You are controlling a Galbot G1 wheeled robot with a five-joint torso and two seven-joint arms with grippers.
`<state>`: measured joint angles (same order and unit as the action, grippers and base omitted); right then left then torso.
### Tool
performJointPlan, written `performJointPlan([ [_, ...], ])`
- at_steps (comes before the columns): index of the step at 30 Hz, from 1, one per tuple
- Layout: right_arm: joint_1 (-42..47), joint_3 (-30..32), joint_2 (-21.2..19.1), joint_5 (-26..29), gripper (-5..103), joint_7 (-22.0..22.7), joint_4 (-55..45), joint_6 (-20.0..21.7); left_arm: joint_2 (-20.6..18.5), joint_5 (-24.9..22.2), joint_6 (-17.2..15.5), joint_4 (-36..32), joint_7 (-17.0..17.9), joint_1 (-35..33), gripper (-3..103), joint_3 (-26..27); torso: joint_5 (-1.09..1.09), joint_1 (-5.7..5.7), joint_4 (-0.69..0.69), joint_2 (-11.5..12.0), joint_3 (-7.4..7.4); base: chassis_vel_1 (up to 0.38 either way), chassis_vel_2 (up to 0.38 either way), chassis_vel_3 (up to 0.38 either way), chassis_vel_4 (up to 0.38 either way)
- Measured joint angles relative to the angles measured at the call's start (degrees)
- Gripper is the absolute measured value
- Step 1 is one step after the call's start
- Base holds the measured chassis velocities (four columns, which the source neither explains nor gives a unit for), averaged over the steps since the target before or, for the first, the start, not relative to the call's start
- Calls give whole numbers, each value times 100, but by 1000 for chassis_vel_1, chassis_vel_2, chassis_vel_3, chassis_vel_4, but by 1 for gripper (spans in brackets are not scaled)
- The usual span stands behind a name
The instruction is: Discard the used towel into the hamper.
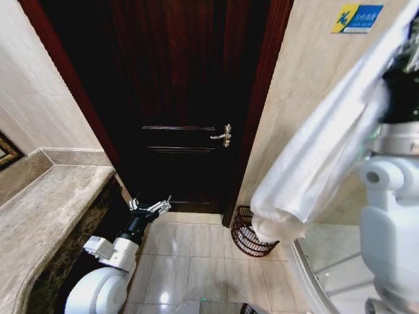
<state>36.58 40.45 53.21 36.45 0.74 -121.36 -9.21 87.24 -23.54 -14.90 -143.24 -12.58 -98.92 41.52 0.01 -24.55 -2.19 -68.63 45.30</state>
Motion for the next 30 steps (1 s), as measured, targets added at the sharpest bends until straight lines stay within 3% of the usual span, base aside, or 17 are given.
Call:
performJointPlan([
  [7, -204, -29, -55, 6, 7, 45, 56, 92, 0, 0, 0, 0, 0, 0, 100, 0, 3, 1, 2, 0, 0, 0, 0, 0, 0],
  [17, -1724, 8, -422, -79, 7, 467, 430, 749, 0, 0, 0, 0, 0, 0, 100, 0, -4, 2, 2, -2, -2, 0, 0, 0, 0],
  [20, -1673, -6, -418, -72, 7, 476, 433, 767, 0, 0, 0, 0, 0, 0, 100, 0, 6, 0, 1, -1, 0, 0, 0, 0, 0],
  [22, -1596, -37, -409, -52, 7, 480, 413, 768, 0, 0, 0, 0, 0, 0, 100, 0, -5, 1, 0, -1, -1, 0, 0, 0, 0],
  [30, -1492, -119, -368, -25, 7, 487, 453, 777, 0, 0, 0, 0, 0, 0, 100, 0, -3, 1, 1, -1, -1, 0, 0, 0, 0],
])
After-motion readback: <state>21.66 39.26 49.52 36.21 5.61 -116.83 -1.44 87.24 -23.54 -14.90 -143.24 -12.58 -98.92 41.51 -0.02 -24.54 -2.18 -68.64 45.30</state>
